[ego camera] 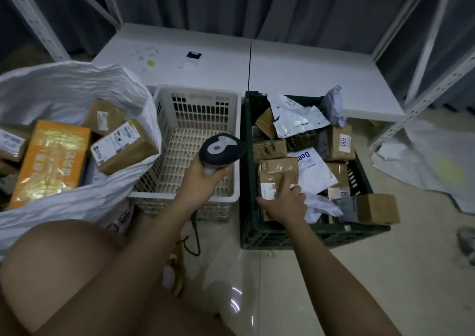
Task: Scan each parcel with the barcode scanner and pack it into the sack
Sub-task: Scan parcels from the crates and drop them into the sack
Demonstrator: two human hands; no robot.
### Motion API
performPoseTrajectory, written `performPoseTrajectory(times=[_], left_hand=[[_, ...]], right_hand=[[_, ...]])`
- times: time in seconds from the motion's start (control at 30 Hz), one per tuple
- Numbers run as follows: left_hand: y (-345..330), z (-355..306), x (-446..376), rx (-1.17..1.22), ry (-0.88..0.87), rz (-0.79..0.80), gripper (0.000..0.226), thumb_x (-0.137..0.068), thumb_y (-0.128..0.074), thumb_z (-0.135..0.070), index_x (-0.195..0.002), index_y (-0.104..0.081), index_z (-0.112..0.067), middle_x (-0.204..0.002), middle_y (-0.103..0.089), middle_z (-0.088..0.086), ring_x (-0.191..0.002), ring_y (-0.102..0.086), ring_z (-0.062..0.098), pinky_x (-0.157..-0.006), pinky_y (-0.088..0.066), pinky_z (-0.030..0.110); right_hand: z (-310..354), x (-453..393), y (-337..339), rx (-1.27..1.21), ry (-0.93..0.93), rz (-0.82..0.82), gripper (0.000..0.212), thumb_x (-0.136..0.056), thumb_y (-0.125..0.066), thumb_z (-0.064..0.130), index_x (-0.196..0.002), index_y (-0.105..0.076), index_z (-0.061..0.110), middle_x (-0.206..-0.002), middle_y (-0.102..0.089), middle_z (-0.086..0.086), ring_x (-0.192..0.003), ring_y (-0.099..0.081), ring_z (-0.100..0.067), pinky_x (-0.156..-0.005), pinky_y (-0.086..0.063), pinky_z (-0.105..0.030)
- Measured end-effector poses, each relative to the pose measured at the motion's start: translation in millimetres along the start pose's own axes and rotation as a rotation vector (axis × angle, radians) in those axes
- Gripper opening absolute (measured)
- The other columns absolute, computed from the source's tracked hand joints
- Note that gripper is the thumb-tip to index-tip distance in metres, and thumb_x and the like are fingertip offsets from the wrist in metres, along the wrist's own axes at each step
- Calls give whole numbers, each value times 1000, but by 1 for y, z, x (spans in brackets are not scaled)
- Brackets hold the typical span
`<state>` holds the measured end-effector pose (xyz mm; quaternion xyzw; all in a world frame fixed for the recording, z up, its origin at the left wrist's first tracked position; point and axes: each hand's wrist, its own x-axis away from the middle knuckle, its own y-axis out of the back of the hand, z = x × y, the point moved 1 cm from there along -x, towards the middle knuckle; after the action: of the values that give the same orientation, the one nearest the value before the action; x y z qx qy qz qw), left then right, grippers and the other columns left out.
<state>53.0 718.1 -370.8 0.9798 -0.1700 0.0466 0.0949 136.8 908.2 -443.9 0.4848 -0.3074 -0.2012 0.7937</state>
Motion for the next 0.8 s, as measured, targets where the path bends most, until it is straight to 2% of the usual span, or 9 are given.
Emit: performPoseTrajectory(times=[0.13,0.2,0.27,0.33,0.43,0.57,0.63,0.73,0.8], left_hand=[[1,0,-3,71,12,-19,59,-85,-70,-14,-138,-45,-14,-132,-55,1,-119,-54,15,-101,-45,30],[3,0,-7,98,17,-53,60,-84,-71,-14,-139,-45,-16,-133,-55,1,-120,-54,15,-103,-45,35],[7,-3,-10,93,11,-81,61,-84,-72,-16,-139,-45,-16,-133,-56,1,-119,-55,17,-103,-46,37],[14,-8,-12,94,6,-108,60,-84,-72,-17,-138,-47,-14,-131,-58,5,-117,-57,20,-100,-48,38],[29,-18,-11,112,-16,-141,56,-84,-72,-17,-135,-49,-14,-128,-60,4,-116,-57,20,-98,-48,34],[53,-29,-7,138,-49,-175,58,-84,-72,-17,-136,-47,-16,-126,-56,-5,-115,-53,10,-91,-43,20],[67,-31,-5,164,-39,-206,56,-83,-73,-16,-133,-49,-17,-121,-59,-7,-108,-57,10,-84,-47,15],[89,-27,-5,191,-17,-268,54,-81,-75,-20,-130,-53,-16,-122,-63,-2,-111,-60,16,-95,-50,30],[102,-25,-4,228,-15,-306,48,-81,-75,-19,-125,-56,-19,-117,-65,-2,-109,-62,18,-95,-51,35]], right_hand=[[3,-6,39,-275,44,-152,91,-78,-66,54,-150,-17,27,-135,-41,-16,-124,-39,-37,-97,-37,-47],[6,-5,59,-566,147,-164,88,-78,-71,50,-148,-24,28,-133,-47,-7,-124,-46,-28,-98,-45,-44],[16,1,73,-912,217,-62,78,-83,-74,37,-146,-28,27,-124,-55,3,-113,-58,-16,-85,-55,-31],[31,3,75,-1124,212,88,70,-86,-72,23,-143,-32,27,-122,-59,2,-105,-63,-12,-73,-58,-25],[59,6,67,-1219,197,178,63,-85,-73,18,-137,-38,22,-122,-63,-4,-103,-67,-15,-80,-57,-33],[106,19,52,-1292,236,288,42,-89,-67,15,-124,-44,11,-111,-67,-8,-93,-70,-16,-72,-56,-29],[131,25,45,-1319,261,341,34,-90,-66,18,-119,-48,13,-108,-68,-9,-93,-69,-20,-73,-57,-32],[161,31,34,-1348,287,390,29,-91,-66,25,-116,-52,22,-111,-68,-7,-100,-66,-27,-86,-52,-46],[178,38,29,-1308,330,449,34,-93,-62,23,-125,-50,25,-112,-67,-1,-101,-67,-24,-89,-52,-48]])
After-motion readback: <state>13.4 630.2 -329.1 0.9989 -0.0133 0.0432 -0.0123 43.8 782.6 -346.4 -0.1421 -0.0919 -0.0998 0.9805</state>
